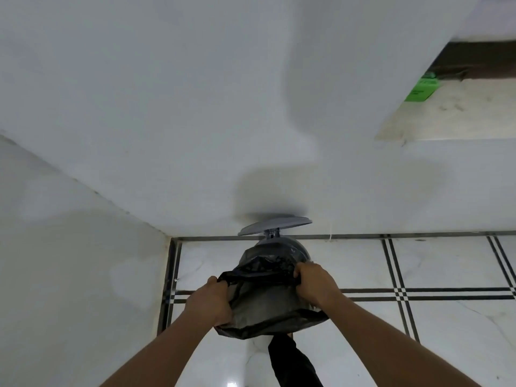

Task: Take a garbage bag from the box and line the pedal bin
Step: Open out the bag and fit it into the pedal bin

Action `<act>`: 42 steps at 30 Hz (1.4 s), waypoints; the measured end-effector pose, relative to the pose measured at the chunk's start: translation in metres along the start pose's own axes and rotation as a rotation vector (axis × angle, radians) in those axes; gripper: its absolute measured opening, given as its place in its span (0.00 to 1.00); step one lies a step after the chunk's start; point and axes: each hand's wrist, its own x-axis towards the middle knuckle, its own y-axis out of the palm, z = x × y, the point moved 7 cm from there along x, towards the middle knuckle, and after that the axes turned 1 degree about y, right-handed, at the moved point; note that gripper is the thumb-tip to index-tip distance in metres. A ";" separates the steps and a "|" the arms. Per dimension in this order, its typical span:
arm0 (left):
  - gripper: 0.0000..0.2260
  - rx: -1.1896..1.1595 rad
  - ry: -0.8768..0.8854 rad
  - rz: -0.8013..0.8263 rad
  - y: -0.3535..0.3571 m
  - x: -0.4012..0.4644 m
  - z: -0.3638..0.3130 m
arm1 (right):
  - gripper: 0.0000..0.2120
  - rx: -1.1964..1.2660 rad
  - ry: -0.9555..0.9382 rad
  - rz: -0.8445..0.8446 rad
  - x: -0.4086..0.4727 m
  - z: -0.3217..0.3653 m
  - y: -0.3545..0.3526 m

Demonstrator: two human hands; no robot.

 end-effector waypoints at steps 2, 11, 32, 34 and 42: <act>0.22 -0.045 -0.008 -0.026 0.005 0.029 -0.001 | 0.16 -0.004 0.017 0.031 0.030 -0.008 0.014; 0.28 -0.031 -0.037 -0.043 0.075 0.154 -0.002 | 0.13 0.113 0.134 0.246 0.157 -0.050 0.114; 0.35 -0.145 0.390 -0.477 0.153 0.311 -0.036 | 0.07 0.057 -0.078 -0.411 0.256 -0.122 0.182; 0.32 -0.108 0.424 -0.538 0.150 0.308 -0.038 | 0.09 0.052 -0.137 -0.422 0.239 -0.122 0.173; 0.46 0.093 0.356 -0.485 0.140 0.318 -0.029 | 0.23 -0.124 -0.063 -0.287 0.234 -0.146 0.152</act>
